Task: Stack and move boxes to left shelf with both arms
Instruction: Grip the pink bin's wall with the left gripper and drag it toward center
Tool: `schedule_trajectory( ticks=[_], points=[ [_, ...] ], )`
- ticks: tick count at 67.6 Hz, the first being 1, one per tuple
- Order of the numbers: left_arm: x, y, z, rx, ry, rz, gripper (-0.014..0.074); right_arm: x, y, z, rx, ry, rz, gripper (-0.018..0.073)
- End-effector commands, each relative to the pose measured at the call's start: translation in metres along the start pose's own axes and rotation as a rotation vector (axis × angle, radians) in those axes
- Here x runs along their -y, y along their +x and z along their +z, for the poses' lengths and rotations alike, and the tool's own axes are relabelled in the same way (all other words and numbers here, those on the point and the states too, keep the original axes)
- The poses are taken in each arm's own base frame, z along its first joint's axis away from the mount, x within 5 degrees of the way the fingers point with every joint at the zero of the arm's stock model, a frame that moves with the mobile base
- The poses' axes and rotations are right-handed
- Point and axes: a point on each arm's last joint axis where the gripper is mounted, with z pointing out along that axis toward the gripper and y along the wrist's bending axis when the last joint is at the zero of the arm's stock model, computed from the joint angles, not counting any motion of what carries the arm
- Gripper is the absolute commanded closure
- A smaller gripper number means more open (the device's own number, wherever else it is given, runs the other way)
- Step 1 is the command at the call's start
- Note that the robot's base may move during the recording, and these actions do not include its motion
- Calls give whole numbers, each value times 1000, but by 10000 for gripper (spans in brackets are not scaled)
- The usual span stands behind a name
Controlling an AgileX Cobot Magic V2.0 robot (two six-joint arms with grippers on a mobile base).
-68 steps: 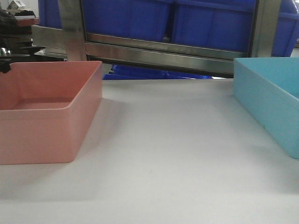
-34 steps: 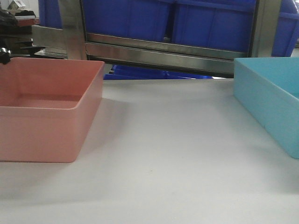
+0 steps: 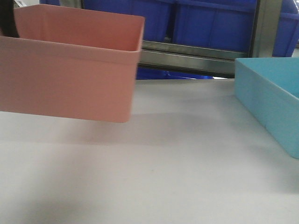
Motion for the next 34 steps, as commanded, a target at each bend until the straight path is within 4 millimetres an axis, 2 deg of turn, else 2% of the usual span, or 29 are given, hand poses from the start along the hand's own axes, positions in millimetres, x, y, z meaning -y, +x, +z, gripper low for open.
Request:
schedule_trajectory(
  ticks=[1, 19, 29, 34],
  points=[
    [32, 9, -32, 85, 100, -45, 599, 0, -15, -3, 128, 3, -2, 505],
    [98, 51, 3, 79, 100, -46, 599, 0, -15, -3, 128, 3, -2, 505],
    [116, 71, 24, 69, 77, -26, 599, 0, -15, -3, 128, 3, -2, 505],
    [120, 75, 36, 78, 83, -31, 598, 0, -15, -3, 128, 3, -2, 505]
  ],
)
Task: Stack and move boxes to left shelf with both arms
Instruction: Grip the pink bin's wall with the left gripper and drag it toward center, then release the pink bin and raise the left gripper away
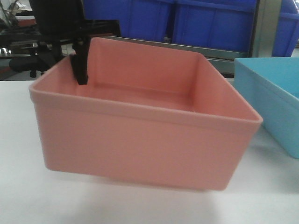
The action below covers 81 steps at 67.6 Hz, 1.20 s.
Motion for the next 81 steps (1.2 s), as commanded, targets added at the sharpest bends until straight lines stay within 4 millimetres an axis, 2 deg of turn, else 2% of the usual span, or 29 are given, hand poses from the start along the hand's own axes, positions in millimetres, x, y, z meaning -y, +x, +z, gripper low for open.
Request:
schedule_trajectory(
  ticks=[1, 17, 30, 81],
  points=[
    [12, -4, -20, 133, 98, -32, 599, 0, -15, -3, 128, 3, -2, 505],
    [16, -4, 10, 112, 87, -25, 599, 0, -15, -3, 128, 3, -2, 505],
    [17, -3, 26, 79, 67, -39, 598, 0, -15, -3, 128, 3, -2, 505],
    [13, 2, 29, 15, 29, 7, 596, 0, -15, -3, 128, 3, -2, 505]
  ],
)
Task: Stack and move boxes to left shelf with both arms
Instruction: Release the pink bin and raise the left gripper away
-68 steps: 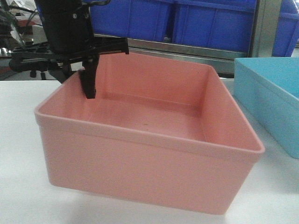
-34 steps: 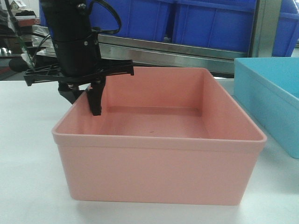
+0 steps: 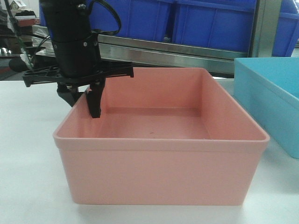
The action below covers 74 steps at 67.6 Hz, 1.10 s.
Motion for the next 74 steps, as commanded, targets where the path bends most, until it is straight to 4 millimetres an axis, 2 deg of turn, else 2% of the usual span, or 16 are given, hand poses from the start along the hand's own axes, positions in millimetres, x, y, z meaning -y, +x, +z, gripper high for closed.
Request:
schedule_trajectory(
  ticks=[1, 28, 35, 46, 50, 55, 62, 69, 74],
  points=[
    [4, -5, -29, 64, 48, 10, 596, 0, -15, -3, 128, 3, -2, 505],
    [3, -3, -29, 42, 31, 10, 579, 0, -15, -3, 128, 3, -2, 505],
    [3, -3, -29, 39, 28, 10, 450, 0, -15, -3, 128, 3, -2, 505],
    [2, -3, -29, 31, 22, 11, 147, 0, -15, -3, 128, 3, -2, 505],
    [2, -2, -30, 22, 17, 18, 83, 0, -15, -3, 128, 3, -2, 505],
    [3, -2, -35, 14, 24, 58, 73, 0, -15, -3, 128, 3, -2, 505],
    [5, -5, -55, 48, 59, 92, 86, 0, -15, -3, 128, 3, -2, 505],
    [7, -7, -92, 125, 129, 211, 113, 0, -15, -3, 128, 3, -2, 505],
    [2, -2, -128, 198, 157, 315, 162, 0, -15, -3, 128, 3, -2, 505]
  ],
)
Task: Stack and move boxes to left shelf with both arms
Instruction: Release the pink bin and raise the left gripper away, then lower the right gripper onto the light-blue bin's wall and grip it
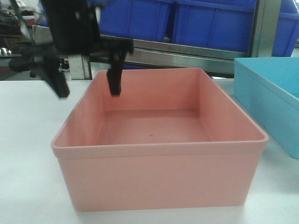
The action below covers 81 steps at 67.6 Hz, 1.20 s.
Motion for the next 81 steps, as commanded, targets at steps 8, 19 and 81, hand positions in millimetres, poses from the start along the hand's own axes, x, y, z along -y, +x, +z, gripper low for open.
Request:
schedule_trajectory(
  ticks=[8, 19, 81],
  points=[
    [-4, 13, -109, 212, 79, 217, 279, 0, -15, -3, 128, 3, -2, 505],
    [-22, 52, -158, 337, 113, 242, 472, 0, -15, -3, 129, 3, -2, 505],
    [-107, 232, -152, 1044, 204, 334, 604, -3, -201, 74, -120, -17, 22, 482]
  ],
)
